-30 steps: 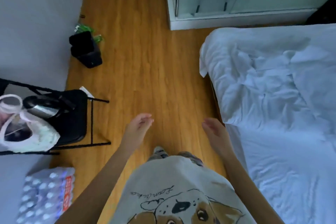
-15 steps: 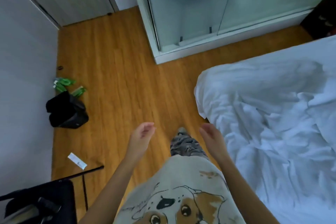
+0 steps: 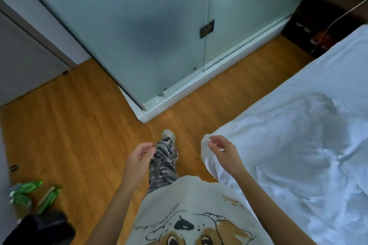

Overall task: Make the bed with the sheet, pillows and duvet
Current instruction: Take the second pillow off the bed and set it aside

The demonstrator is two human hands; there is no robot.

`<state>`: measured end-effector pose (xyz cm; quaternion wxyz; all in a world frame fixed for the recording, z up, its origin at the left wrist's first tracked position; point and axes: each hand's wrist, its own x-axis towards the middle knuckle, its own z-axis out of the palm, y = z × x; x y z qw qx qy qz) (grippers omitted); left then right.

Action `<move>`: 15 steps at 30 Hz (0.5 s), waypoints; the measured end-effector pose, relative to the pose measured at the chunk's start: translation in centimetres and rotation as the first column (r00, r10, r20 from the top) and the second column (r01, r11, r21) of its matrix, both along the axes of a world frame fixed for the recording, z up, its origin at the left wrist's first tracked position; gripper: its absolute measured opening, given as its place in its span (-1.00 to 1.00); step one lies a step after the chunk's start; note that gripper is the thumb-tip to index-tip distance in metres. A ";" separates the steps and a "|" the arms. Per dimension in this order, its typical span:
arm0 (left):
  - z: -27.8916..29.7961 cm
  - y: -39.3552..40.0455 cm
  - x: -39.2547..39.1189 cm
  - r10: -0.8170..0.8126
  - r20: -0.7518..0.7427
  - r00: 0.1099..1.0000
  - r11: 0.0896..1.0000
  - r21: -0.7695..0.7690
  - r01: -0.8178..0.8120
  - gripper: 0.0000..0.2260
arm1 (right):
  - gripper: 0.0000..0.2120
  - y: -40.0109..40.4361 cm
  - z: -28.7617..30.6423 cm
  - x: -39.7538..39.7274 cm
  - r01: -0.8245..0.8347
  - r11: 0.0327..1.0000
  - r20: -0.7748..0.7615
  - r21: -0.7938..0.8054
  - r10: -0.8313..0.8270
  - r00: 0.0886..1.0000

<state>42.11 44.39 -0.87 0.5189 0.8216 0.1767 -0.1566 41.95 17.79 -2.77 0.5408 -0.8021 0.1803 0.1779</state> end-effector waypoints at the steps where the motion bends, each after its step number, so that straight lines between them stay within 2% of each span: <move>1: -0.7 0.0 3.6 -0.037 -0.013 0.999 0.999 0.004 0.037 -0.87 | -0.80 -0.3 -0.6 2.2 0.050 0.999 -0.016 -0.011 -0.051 0.999; 6: -2.6 -2.1 22.0 -0.324 -0.047 0.945 0.946 0.011 0.325 -0.87 | -0.81 -1.5 -1.6 12.8 0.341 0.938 -0.034 -0.065 -0.344 0.938; 11: -0.5 -9.9 38.2 -0.680 -0.019 0.733 0.732 0.028 0.680 -0.90 | -0.81 -3.9 0.1 21.0 0.587 0.807 -0.018 -0.069 -0.589 0.808; 15: 0.8 -18.4 47.2 -0.809 0.032 0.586 0.587 0.010 0.810 -0.88 | -0.78 -6.8 0.1 26.1 0.682 0.723 -0.030 -0.110 -0.689 0.724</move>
